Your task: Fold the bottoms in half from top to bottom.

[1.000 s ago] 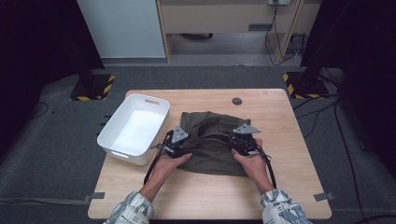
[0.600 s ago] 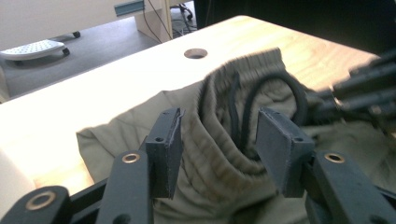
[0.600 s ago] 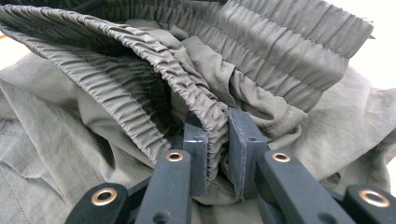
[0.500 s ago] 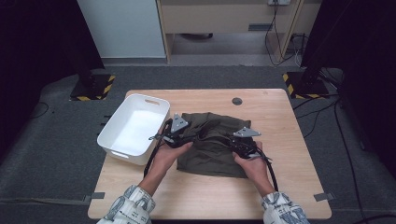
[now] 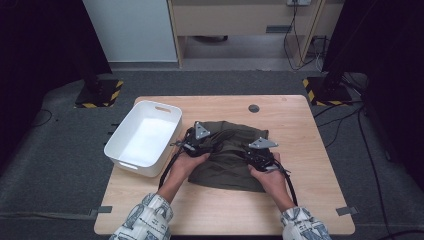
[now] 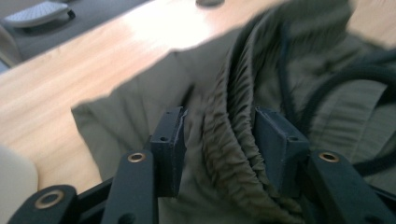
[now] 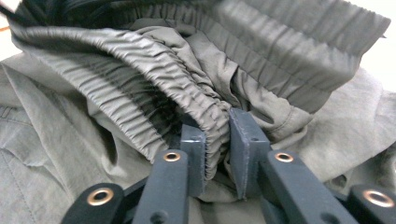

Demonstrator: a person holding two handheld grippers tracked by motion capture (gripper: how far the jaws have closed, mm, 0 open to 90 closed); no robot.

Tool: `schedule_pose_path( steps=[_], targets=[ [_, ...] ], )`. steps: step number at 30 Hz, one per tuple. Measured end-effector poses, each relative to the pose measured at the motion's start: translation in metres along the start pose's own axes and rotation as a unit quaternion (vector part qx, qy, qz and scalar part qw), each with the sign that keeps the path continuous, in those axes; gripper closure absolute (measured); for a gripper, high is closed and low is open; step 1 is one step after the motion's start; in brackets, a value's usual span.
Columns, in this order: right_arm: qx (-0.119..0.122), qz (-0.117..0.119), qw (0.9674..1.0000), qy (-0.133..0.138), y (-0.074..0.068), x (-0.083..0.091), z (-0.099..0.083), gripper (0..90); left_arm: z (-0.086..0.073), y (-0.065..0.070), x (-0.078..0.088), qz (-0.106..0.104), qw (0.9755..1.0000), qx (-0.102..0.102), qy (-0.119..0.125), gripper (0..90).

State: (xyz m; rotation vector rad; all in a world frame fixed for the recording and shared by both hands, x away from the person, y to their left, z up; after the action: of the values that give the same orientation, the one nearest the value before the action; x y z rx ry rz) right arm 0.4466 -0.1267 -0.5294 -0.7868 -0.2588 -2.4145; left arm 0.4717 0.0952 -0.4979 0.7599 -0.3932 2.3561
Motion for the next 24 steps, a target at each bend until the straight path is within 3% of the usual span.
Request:
schedule_pose_path(
  steps=[2,7,11,17,24],
  targets=[
    [-0.002,-0.002,1.0,-0.001,-0.001,0.0,-0.002,72.2,-0.008,0.0,-0.001,-0.004,1.0,0.004,-0.008,54.0],
    [-0.003,-0.017,0.9998,-0.005,0.001,-0.004,-0.004,69.7,-0.015,-0.002,-0.006,-0.024,0.9995,0.022,0.002,67.6],
    [-0.007,-0.025,0.9996,-0.007,0.008,-0.011,-0.002,72.2,-0.015,-0.004,-0.013,-0.016,0.9996,0.021,0.008,74.9],
    [-0.013,-0.042,0.999,-0.011,0.023,-0.025,0.009,75.5,-0.005,-0.011,-0.03,0.004,0.9987,0.047,0.016,77.9],
    [-0.015,-0.044,0.9989,-0.009,0.029,-0.026,0.019,78.1,0.004,-0.01,-0.026,0.011,0.9983,0.049,0.027,80.2]
  ],
)
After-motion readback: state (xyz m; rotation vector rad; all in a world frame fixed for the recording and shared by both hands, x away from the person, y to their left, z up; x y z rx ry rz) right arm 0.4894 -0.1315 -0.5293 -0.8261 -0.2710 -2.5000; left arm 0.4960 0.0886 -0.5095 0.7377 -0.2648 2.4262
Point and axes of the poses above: each handheld gripper's, and its own axes: x roughly backward along the jaws, z roughly out of its top, y roughly to its right, the point moved 3 cm from there along -x, roughly forward along the jaws, and after that the axes turned 1 degree about x, right-handed, at the moved point
